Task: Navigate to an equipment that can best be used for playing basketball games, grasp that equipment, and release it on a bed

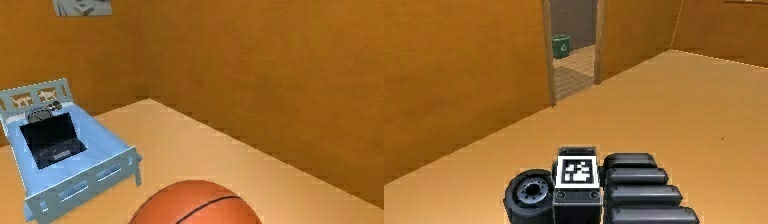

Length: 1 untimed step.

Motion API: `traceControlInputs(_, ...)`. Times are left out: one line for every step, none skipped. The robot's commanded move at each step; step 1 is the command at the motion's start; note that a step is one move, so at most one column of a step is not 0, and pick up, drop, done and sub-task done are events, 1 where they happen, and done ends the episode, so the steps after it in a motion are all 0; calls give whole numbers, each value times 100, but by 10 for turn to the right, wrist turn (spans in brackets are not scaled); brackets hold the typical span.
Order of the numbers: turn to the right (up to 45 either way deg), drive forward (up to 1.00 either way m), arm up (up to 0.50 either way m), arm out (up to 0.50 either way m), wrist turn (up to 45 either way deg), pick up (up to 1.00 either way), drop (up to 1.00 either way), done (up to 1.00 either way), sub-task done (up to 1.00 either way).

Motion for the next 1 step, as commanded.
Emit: traceControlInputs(30,0,0,0,0,0,0,0,0)
